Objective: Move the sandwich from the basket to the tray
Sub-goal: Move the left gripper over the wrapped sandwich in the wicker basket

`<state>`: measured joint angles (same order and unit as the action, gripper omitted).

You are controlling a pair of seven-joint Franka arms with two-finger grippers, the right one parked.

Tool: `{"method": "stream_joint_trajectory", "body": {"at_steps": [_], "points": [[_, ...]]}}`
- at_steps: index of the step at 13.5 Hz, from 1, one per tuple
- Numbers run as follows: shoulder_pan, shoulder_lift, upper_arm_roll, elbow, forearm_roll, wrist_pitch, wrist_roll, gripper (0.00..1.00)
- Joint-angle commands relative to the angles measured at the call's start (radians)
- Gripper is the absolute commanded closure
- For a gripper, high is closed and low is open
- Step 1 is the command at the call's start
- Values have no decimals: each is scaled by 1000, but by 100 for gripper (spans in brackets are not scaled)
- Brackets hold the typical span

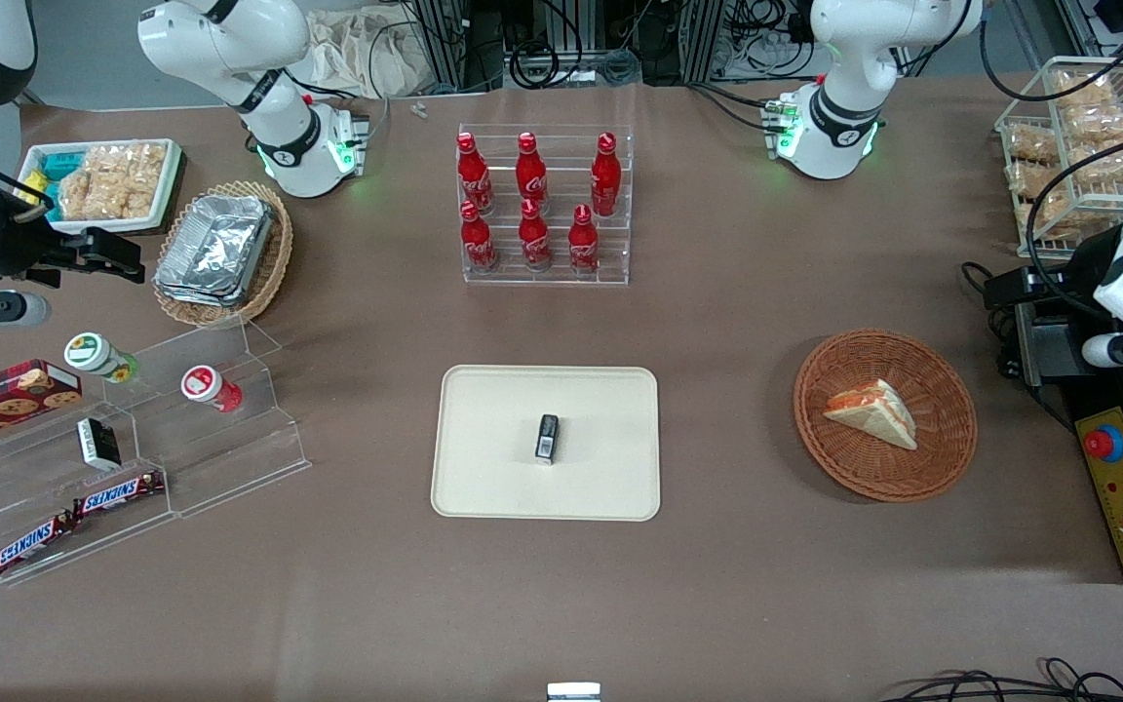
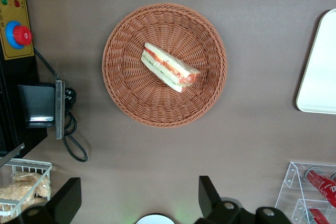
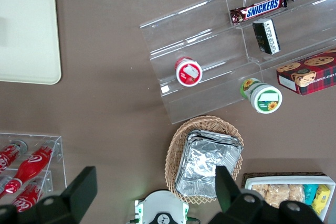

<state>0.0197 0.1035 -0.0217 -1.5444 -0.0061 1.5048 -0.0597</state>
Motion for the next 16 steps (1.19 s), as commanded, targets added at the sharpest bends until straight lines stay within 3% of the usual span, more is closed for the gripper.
{"method": "stream_joint_trajectory", "body": {"at_steps": [1,5,8,12,16], "points": [[0,16,-4,29,14,-29,-20,0],[-1,54,-4,20,15,-34,-46,0],[3,44,-3,-71,27,-2,-78,0],[-1,-19,-4,-271,28,193,-97,0],[-1,-39,-4,-413,26,363,-265,0]]}}
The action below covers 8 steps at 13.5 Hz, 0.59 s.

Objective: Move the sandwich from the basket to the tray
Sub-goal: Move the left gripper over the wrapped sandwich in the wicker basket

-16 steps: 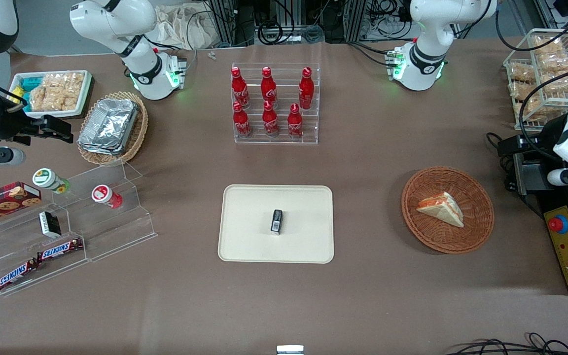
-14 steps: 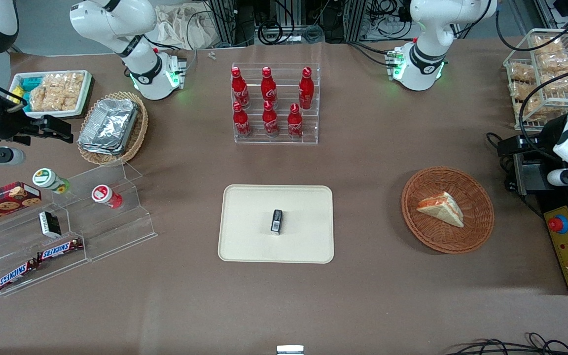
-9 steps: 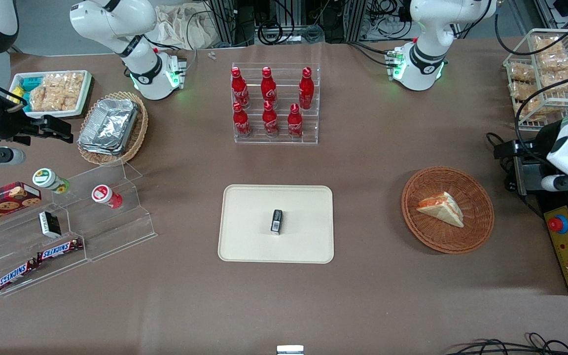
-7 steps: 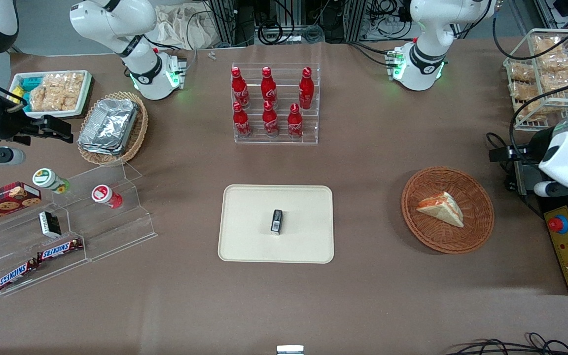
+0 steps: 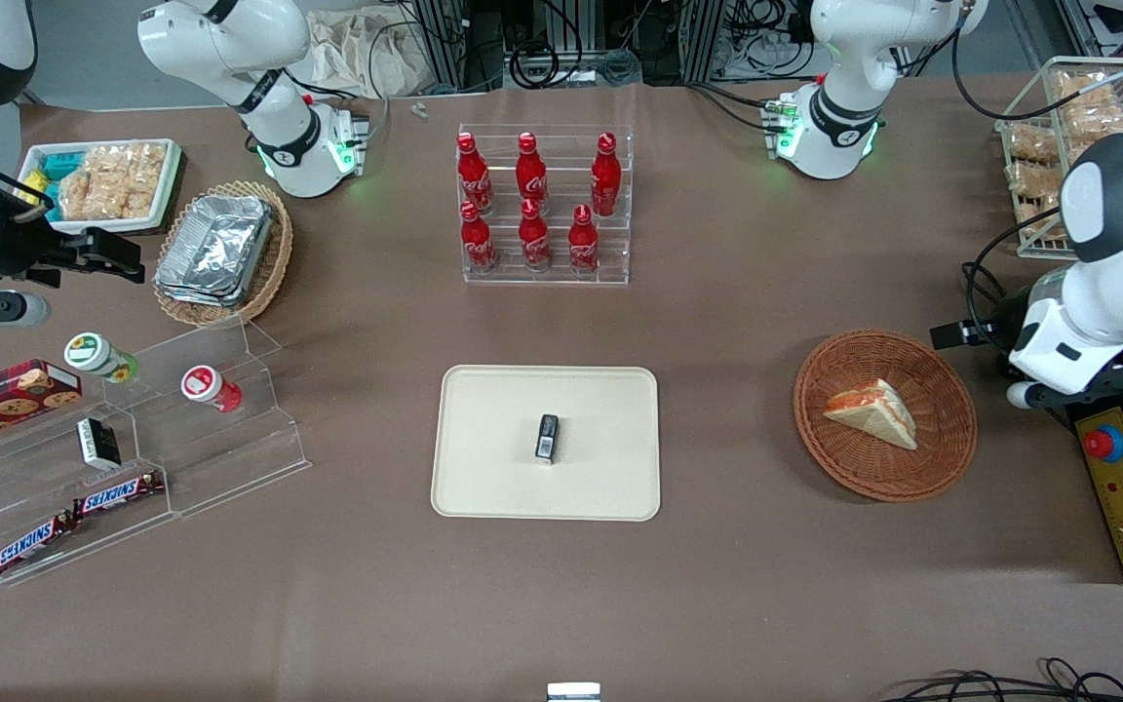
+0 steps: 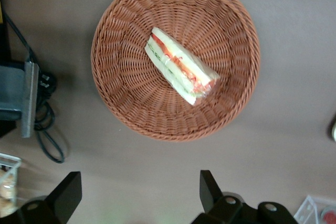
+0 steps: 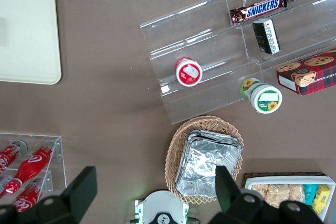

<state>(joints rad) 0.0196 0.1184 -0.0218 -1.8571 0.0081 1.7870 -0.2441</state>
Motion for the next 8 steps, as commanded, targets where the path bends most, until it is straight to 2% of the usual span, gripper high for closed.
{"method": "stream_joint_trajectory", "body": {"at_steps": [1,3,5,8], "points": [[-1,-54,-6,-131,12,119,-169,0],[-4,-17,-7,-151,-3,211,-521,0],[-18,0,-10,-183,-5,309,-792,0],[-20,24,-9,-232,-5,431,-1051,0]]}}
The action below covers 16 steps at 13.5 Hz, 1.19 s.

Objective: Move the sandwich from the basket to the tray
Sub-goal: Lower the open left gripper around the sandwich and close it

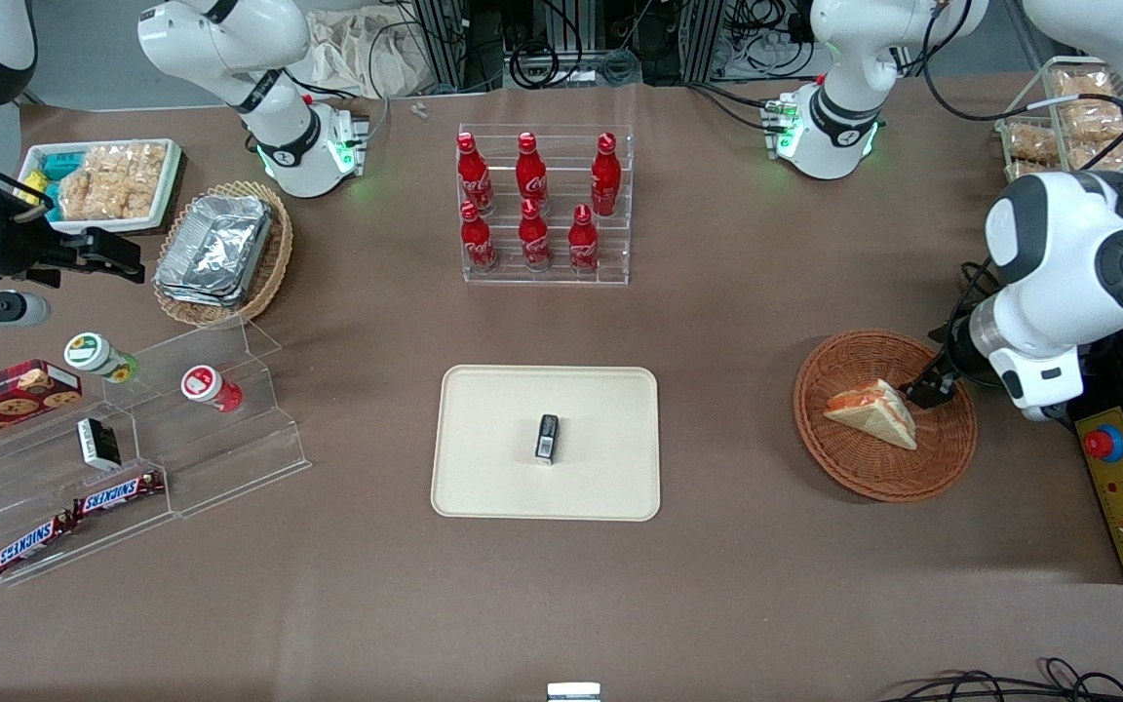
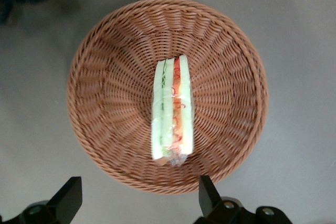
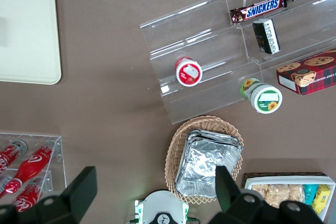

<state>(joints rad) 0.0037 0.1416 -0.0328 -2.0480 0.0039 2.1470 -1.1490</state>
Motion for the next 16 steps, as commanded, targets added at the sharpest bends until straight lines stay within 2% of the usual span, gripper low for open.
{"method": "stream_joint_trajectory", "body": {"at_steps": [1,9,16], "points": [[-4,12,2,-55,-1,94,-188,0],[-4,93,2,-141,4,286,-272,0],[-11,131,2,-147,18,337,-275,0]]}}
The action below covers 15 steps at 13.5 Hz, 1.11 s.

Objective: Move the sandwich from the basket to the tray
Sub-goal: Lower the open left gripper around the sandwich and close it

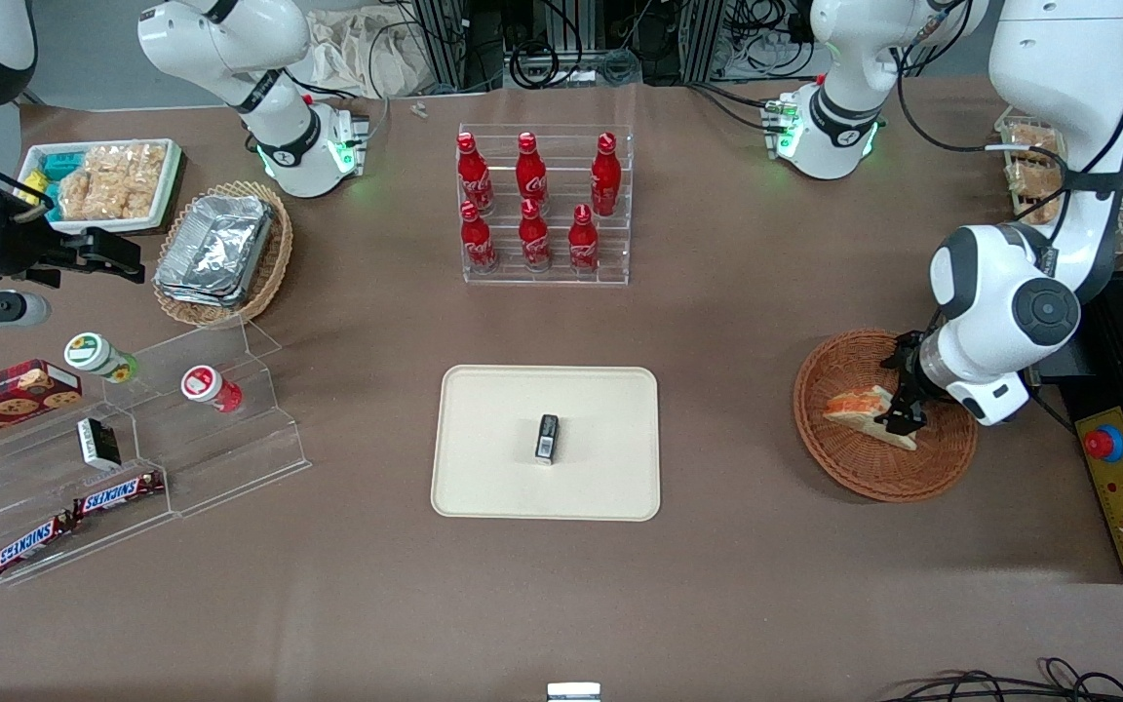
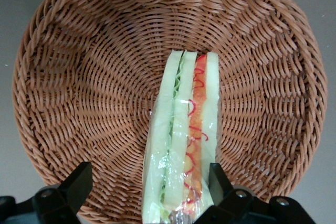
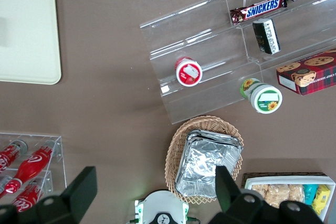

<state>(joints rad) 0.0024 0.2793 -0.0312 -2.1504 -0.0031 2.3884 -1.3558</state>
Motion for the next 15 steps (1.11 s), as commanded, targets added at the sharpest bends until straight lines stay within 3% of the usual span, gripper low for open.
{"method": "stream_joint_trajectory", "body": {"at_steps": [1,15], "points": [[-10,-6,0,-42,25,97,-68,0],[-9,17,0,-48,28,160,-85,1]]}}
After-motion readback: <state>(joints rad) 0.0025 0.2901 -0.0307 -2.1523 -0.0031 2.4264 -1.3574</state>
